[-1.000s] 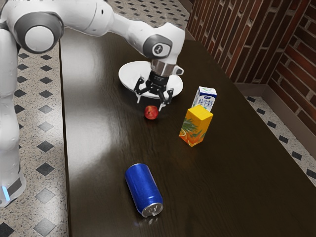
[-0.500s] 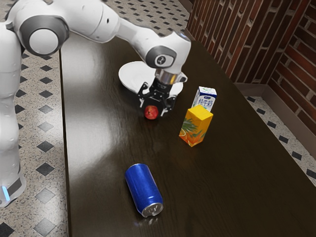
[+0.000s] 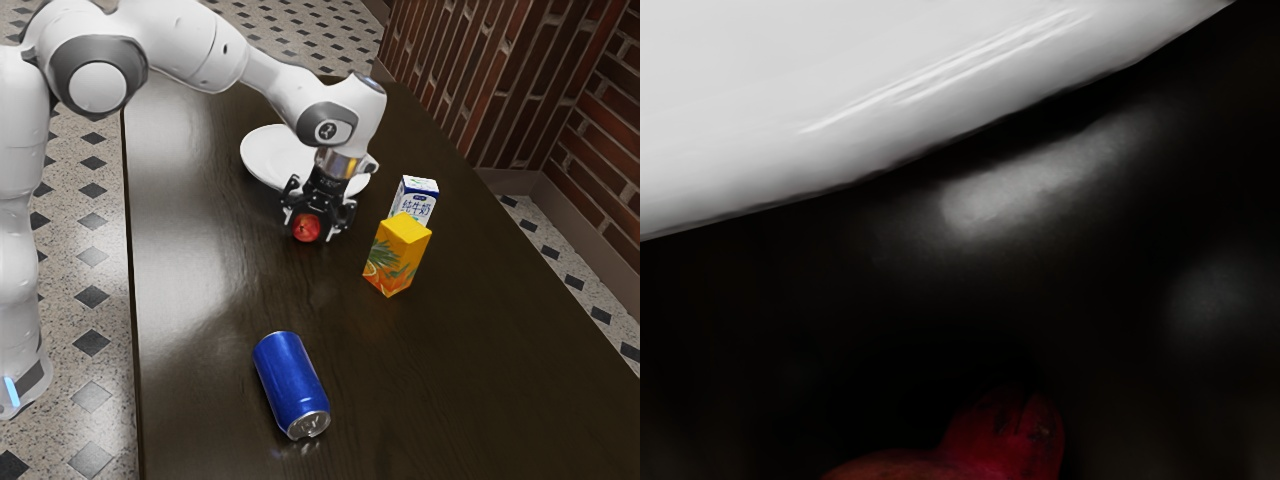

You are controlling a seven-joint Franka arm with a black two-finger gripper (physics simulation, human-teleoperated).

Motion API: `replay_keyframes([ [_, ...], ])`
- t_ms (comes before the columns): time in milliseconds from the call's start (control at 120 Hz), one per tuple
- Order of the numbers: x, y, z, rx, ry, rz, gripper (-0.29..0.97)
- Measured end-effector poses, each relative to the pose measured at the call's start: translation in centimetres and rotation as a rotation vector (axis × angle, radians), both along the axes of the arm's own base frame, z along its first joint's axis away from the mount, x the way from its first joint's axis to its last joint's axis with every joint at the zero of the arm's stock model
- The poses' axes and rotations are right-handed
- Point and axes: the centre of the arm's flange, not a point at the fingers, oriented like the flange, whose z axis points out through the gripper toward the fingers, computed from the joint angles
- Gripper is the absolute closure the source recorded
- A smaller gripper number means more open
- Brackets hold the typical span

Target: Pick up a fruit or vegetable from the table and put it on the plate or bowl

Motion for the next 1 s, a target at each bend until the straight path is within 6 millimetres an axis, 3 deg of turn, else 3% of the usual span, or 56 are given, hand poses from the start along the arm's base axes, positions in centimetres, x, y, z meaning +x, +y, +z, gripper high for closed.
replay_keyframes([
  [133,0.0,0.2,-0.4,-0.001,0.005,0.01,0.02],
  [317,0.0,0.4,-0.3,0.002,0.003,0.026,0.3],
  [417,-0.1,0.3,0.1,0.005,-0.001,0.032,0.33],
  [483,-0.3,-0.4,2.0,0.012,-0.025,0.024,0.36],
  [608,-0.7,-1.9,10.1,0.038,-0.107,-0.011,0.33],
  [683,-1.0,-1.8,13.5,0.052,-0.114,-0.031,0.34],
  [883,-2.9,1.3,16.2,0.067,-0.054,-0.103,0.34],
  [1000,-2.5,5.8,16.8,0.093,-0.032,-0.138,0.33],
])
